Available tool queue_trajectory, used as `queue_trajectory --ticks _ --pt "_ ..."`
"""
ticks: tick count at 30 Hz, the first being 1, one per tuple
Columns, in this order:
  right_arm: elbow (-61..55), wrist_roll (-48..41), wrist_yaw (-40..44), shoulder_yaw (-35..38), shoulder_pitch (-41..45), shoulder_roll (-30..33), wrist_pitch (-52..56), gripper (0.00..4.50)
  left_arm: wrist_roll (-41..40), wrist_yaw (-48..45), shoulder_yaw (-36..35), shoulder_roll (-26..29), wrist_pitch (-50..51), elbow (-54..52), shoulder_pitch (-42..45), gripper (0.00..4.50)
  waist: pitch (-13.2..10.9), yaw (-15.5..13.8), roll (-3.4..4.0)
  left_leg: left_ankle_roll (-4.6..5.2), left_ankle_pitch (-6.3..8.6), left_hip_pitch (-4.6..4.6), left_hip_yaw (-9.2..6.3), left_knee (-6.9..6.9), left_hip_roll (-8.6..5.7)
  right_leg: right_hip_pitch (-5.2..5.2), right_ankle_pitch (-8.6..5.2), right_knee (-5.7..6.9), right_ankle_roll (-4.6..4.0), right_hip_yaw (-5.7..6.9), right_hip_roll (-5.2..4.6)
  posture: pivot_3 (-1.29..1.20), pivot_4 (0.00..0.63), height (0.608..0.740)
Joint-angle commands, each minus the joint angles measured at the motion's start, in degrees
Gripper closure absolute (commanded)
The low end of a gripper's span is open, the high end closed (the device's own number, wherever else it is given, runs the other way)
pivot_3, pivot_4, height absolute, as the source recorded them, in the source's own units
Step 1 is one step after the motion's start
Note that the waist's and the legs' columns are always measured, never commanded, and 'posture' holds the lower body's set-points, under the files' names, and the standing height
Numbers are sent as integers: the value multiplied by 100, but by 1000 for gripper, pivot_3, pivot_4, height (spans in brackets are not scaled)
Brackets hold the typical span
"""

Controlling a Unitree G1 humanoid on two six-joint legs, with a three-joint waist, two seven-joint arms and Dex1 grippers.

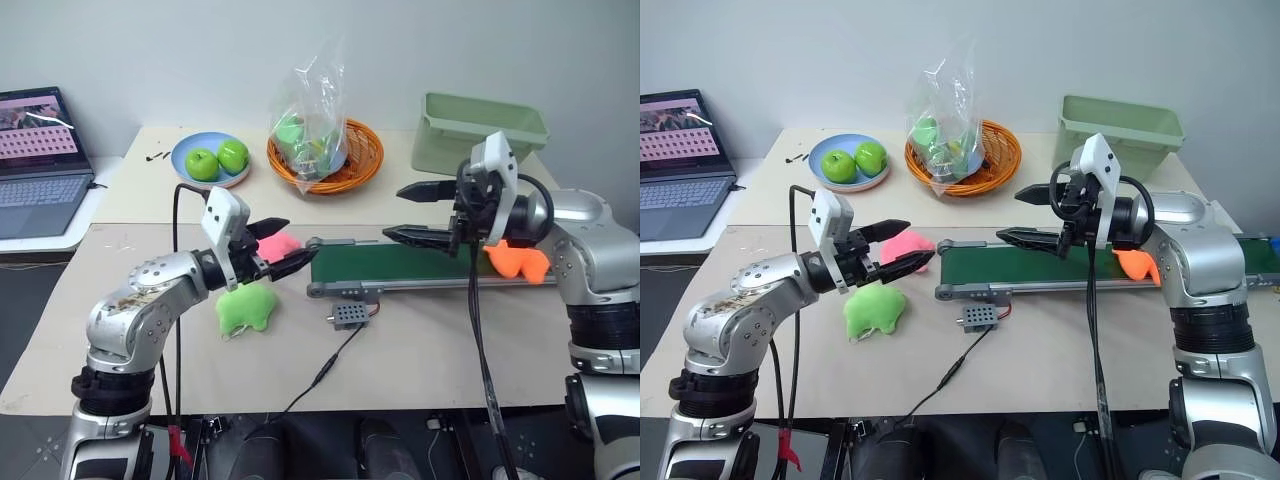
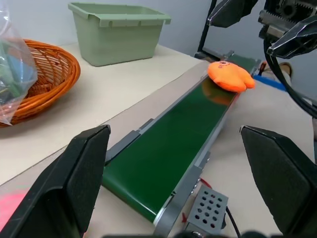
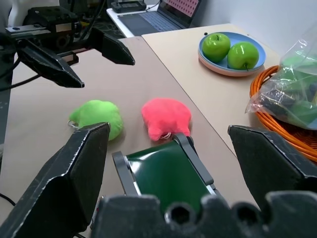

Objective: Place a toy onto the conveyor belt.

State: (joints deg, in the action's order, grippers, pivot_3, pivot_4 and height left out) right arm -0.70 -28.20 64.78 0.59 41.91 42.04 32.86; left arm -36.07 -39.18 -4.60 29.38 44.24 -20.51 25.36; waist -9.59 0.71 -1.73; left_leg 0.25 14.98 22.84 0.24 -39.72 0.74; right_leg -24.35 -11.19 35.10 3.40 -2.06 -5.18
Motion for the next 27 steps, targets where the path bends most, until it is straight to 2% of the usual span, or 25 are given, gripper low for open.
queue_trajectory --ticks 1,8,27 --pt "-190 -40 -14 109 2 38 -57 0 -267 97 -192 -26 115 -104 203 20 0 0 0 0 0 0 0 0 0 0 0 0 0 0 0 0 150 740" --pt "-240 2 -44 103 -44 37 -73 0 -678 240 -484 -27 315 42 377 20 0 2 0 0 0 0 0 -1 0 0 0 0 0 0 0 0 150 740" --pt "-218 18 -42 98 -30 44 -92 0 -836 210 -515 156 441 34 303 20 0 4 0 0 0 0 0 0 -1 0 0 -2 0 0 0 0 150 740"
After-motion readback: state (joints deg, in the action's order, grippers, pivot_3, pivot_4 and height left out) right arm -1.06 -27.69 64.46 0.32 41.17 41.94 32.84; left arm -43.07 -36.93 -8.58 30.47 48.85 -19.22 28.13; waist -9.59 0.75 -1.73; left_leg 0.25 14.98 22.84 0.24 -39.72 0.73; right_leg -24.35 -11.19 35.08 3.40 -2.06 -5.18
